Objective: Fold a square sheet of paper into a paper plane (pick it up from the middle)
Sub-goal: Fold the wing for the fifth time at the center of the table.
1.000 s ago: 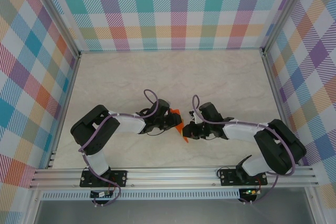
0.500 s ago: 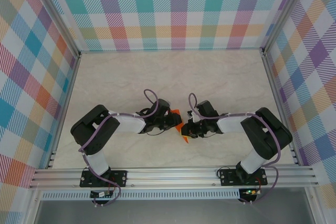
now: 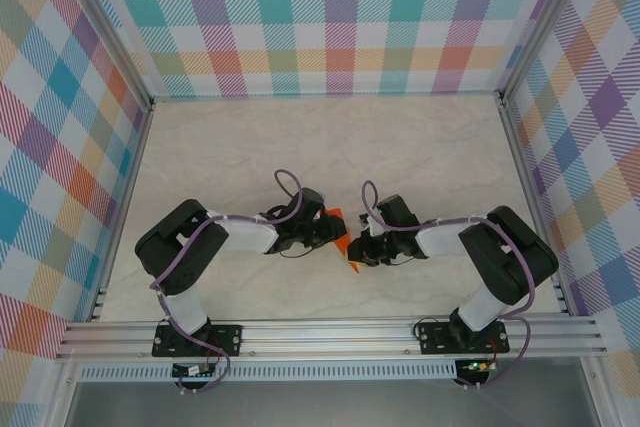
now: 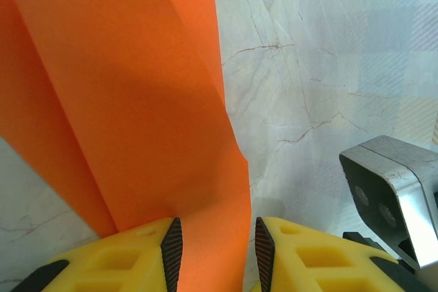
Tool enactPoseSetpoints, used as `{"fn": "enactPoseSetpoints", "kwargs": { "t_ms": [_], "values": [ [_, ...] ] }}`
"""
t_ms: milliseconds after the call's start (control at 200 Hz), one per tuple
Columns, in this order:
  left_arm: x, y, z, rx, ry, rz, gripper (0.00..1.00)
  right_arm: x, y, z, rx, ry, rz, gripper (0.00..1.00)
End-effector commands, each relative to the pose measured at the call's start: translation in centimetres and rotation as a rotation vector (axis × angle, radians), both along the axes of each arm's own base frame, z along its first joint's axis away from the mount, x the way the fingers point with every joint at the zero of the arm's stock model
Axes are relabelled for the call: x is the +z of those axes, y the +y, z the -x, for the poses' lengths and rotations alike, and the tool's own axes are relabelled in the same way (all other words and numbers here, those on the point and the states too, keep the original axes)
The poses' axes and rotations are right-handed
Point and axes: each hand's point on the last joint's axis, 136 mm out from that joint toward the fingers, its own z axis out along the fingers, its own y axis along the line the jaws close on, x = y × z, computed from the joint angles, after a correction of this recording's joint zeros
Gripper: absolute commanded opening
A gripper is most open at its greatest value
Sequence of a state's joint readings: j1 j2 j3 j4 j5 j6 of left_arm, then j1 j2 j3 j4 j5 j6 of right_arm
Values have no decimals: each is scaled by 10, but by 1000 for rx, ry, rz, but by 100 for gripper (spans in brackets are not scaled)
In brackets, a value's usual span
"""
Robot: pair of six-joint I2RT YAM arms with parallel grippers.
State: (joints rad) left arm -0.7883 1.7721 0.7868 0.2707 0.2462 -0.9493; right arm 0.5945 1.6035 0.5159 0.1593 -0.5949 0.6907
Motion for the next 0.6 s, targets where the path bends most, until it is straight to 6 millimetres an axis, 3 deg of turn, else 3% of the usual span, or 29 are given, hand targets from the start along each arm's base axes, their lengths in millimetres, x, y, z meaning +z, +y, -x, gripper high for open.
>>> {"fn": "enactPoseSetpoints", "kwargs": {
  "t_ms": [0,235,595],
  "values": [
    [-31,12,3,7,39,-95,36,-27,-24,24,-11,83,110,12],
    [-36,14,4,11,51,-113,36,-6,-17,25,20,60,50,13],
    [-39,13,3,12,62,-114,36,-27,-39,40,3,99,163,13]
  ]
}}
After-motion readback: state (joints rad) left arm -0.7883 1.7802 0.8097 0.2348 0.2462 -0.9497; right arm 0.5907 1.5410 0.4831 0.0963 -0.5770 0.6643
